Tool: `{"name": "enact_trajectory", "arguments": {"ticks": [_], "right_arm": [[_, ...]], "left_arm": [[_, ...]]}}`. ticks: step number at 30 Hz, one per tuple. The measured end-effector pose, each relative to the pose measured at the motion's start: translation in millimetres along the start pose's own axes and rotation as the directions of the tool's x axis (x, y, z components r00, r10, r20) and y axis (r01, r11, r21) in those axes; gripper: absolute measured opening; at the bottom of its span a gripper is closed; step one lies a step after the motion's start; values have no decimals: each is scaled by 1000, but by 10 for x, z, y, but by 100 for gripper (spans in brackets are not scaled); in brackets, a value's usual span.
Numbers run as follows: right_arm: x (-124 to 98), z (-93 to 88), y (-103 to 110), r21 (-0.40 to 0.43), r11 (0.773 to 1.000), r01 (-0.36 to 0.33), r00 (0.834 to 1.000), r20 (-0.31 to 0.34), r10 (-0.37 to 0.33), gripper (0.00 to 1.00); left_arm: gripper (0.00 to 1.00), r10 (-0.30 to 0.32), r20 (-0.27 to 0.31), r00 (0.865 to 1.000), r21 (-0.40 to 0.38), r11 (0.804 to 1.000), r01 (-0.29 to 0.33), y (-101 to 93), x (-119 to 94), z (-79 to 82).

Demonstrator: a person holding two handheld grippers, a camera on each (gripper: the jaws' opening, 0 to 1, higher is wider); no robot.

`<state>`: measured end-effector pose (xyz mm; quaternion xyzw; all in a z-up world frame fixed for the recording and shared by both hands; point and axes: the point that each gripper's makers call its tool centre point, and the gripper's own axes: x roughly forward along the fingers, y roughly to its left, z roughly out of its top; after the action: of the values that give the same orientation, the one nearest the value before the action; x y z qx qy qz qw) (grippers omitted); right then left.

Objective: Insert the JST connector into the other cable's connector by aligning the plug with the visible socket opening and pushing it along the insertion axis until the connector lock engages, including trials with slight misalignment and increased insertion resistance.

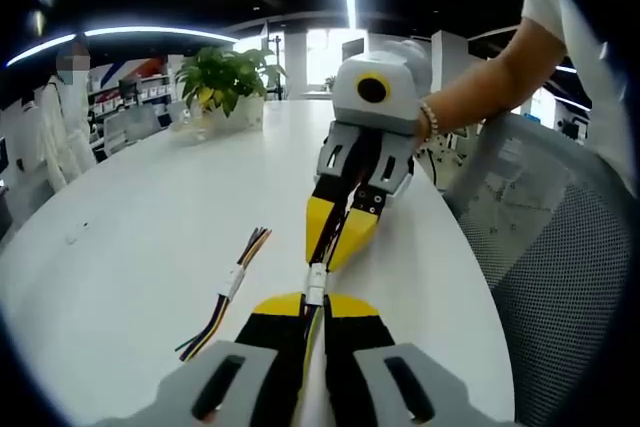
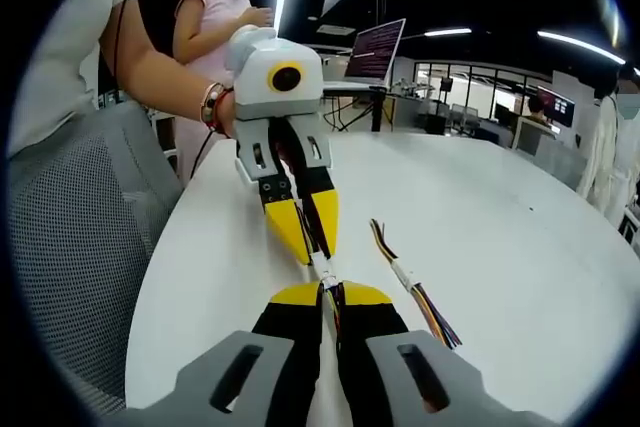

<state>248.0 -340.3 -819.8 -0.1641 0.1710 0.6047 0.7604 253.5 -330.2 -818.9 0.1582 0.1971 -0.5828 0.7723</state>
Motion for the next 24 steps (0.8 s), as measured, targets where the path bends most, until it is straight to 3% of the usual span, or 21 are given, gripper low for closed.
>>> {"name": "enact_trajectory", "arguments": {"ticks": [24], "right_arm": [[-21, -7, -92, 1, 1000, 14, 1000, -10, -14, 2]], "left_arm": [[0, -17, 11, 1000, -7, 1000, 17, 74, 49, 37]]}}
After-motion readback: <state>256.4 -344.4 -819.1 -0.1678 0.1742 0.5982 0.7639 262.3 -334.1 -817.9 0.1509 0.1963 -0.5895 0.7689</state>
